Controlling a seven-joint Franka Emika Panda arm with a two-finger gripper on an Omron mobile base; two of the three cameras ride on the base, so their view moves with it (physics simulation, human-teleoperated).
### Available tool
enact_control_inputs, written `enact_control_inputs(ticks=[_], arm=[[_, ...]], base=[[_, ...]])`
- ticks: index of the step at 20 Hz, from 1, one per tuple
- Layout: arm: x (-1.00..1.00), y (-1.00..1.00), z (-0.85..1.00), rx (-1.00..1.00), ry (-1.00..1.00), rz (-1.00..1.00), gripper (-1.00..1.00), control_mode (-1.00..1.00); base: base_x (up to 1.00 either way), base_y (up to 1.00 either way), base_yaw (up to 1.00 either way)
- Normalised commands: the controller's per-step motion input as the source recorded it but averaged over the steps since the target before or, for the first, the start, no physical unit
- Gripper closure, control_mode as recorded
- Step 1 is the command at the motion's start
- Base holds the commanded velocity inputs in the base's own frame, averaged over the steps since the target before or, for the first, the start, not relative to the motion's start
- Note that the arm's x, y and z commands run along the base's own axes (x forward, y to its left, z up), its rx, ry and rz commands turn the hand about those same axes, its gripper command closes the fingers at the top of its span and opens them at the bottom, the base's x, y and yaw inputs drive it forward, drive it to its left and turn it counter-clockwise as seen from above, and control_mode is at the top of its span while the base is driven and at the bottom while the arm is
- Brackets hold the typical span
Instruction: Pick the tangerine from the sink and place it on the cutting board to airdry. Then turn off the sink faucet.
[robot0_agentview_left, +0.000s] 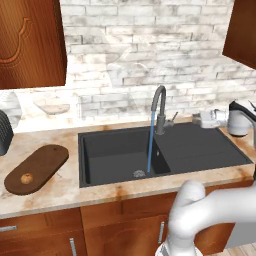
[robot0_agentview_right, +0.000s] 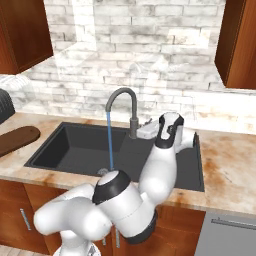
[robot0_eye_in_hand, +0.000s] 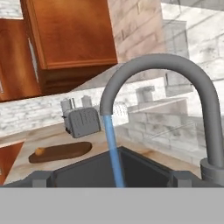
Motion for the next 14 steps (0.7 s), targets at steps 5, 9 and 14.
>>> enact_control_inputs(ticks=[5, 9, 14], arm=[[0.43, 0.00, -0.15, 0.00, 0.03, -0.01, -1.00, -1.00], [0.43, -0.02, -0.23, 0.00, 0.05, -0.03, -1.00, -1.00], [0.40, -0.14, -0.30, 0.00, 0.07, -0.03, -1.00, -1.00]], base=[[0.00, 0.00, 0.00], [0.00, 0.00, 0.00], [0.00, 0.00, 0.00]])
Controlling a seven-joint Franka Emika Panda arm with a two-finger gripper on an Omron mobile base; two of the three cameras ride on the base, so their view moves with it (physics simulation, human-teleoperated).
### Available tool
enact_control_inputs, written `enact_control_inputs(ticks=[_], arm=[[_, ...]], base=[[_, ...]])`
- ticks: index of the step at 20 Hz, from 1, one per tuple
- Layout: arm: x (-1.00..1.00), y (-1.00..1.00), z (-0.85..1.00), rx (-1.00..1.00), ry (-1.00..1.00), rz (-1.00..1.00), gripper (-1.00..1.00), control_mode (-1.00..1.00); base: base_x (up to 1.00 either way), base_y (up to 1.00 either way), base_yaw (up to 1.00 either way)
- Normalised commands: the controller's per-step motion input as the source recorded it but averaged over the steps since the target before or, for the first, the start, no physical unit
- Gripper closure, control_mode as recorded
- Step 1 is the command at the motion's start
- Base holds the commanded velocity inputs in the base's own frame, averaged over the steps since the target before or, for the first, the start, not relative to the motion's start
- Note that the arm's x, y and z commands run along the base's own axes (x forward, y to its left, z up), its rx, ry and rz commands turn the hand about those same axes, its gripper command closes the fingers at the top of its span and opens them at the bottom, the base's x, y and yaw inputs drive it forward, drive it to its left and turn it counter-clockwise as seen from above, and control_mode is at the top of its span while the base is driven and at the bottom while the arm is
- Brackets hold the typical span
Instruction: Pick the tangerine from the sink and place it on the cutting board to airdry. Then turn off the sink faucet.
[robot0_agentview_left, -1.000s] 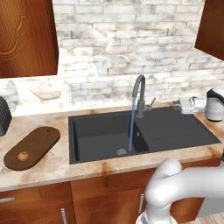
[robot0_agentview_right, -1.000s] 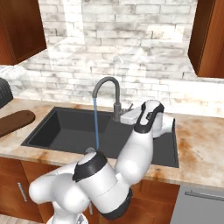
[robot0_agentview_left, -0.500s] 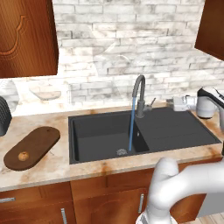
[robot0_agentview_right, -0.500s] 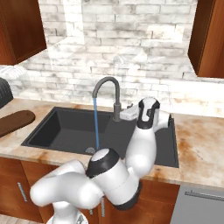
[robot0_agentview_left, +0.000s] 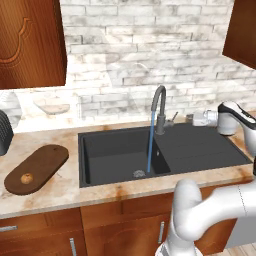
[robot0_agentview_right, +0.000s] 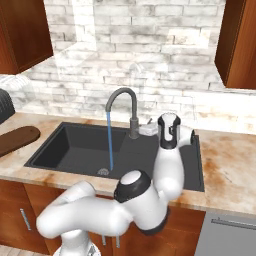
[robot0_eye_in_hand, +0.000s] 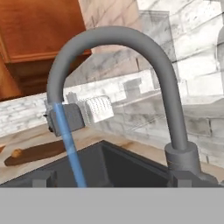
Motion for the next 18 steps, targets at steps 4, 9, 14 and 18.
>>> enact_control_inputs(ticks=[4, 9, 14, 18], arm=[[0.41, -0.16, -0.21, 0.00, 0.04, -0.02, -1.00, -1.00], [0.38, -0.03, -0.04, 0.00, 0.00, 0.00, -1.00, -1.00], [0.41, 0.00, -0.01, 0.00, 0.00, 0.00, -1.00, -1.00], [0.38, 0.00, -0.10, 0.00, 0.00, 0.00, -1.00, -1.00]], base=[[0.00, 0.00, 0.00], [0.00, 0.00, 0.00], [0.00, 0.00, 0.00], [0.00, 0.00, 0.00]])
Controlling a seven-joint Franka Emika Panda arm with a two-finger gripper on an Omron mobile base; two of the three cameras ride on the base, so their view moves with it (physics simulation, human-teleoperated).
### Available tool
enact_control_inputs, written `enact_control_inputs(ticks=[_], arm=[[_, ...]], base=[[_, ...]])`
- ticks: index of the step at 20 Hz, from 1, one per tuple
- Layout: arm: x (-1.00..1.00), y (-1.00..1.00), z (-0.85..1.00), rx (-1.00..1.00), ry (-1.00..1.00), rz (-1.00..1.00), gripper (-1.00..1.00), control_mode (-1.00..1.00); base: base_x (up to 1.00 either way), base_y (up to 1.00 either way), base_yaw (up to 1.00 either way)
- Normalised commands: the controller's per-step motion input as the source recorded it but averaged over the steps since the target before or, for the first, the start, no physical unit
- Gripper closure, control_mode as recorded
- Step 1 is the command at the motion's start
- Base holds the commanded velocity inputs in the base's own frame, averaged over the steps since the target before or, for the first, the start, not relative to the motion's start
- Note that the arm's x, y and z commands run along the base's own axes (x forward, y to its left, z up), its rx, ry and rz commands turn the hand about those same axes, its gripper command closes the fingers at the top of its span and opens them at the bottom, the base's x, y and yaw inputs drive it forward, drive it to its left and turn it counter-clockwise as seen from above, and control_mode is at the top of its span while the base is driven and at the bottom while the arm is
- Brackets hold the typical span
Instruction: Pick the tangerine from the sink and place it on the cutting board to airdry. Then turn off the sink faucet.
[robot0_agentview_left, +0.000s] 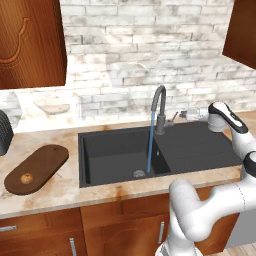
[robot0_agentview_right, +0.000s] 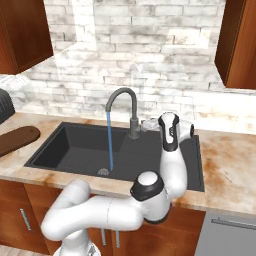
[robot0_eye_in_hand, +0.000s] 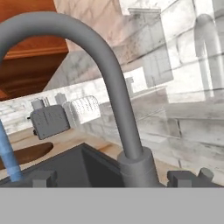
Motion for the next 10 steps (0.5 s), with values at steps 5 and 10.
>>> enact_control_inputs(ticks=[5, 10], arm=[[0.27, -0.07, -0.21, 0.00, 0.01, 0.00, -1.00, -1.00], [0.12, -0.24, -0.29, 0.00, 0.00, 0.00, -1.00, -1.00]], base=[[0.00, 0.00, 0.00], [0.00, 0.00, 0.00]])
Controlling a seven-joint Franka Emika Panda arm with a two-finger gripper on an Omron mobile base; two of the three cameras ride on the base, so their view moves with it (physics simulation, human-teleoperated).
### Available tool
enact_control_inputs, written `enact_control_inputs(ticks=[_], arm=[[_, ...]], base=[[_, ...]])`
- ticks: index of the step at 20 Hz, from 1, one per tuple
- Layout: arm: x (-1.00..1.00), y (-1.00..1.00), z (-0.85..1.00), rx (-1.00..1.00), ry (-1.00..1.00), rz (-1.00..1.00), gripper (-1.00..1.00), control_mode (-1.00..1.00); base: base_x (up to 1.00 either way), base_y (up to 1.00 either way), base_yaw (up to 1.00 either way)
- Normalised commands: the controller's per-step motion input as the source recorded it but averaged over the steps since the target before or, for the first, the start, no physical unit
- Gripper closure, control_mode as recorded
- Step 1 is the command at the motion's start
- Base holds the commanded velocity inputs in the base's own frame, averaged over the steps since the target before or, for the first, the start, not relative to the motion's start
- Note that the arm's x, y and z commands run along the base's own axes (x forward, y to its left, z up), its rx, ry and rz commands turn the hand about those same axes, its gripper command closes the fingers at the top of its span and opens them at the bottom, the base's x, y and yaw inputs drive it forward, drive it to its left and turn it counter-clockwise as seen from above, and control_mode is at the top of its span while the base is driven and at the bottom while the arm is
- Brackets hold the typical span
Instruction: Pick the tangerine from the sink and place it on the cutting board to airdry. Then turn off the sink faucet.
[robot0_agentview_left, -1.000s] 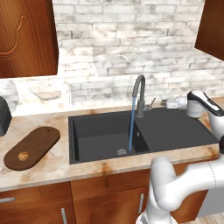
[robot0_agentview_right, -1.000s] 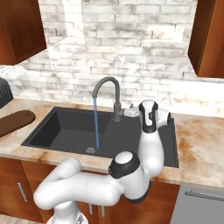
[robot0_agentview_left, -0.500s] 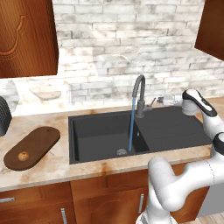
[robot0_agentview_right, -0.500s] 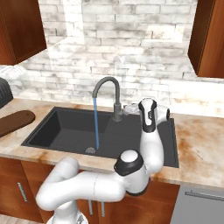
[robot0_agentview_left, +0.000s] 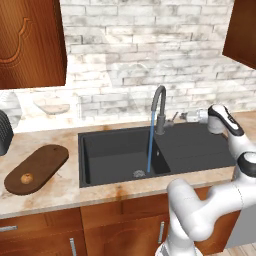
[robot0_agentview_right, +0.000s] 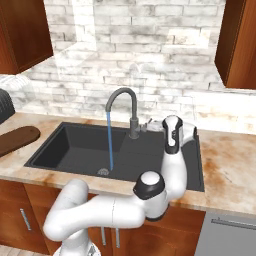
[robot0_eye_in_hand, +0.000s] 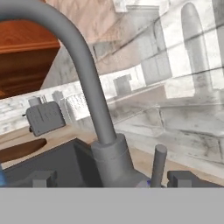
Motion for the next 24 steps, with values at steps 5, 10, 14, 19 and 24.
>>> enact_control_inputs(ticks=[5, 10, 14, 19, 24], arm=[[0.19, -0.09, -0.13, 0.00, 0.00, 0.00, -1.00, -1.00], [0.26, 0.00, -0.08, 0.00, 0.00, 0.00, -1.00, -1.00], [0.27, 0.00, -0.07, 0.00, 0.00, 0.00, -1.00, -1.00], [0.21, 0.00, -0.08, 0.00, 0.00, 0.00, -1.00, -1.00], [0.23, 0.12, -0.09, 0.00, 0.00, 0.00, -1.00, -1.00]], base=[[0.00, 0.00, 0.00], [0.00, 0.00, 0.00], [0.00, 0.00, 0.00], [0.00, 0.00, 0.00], [0.00, 0.00, 0.00]])
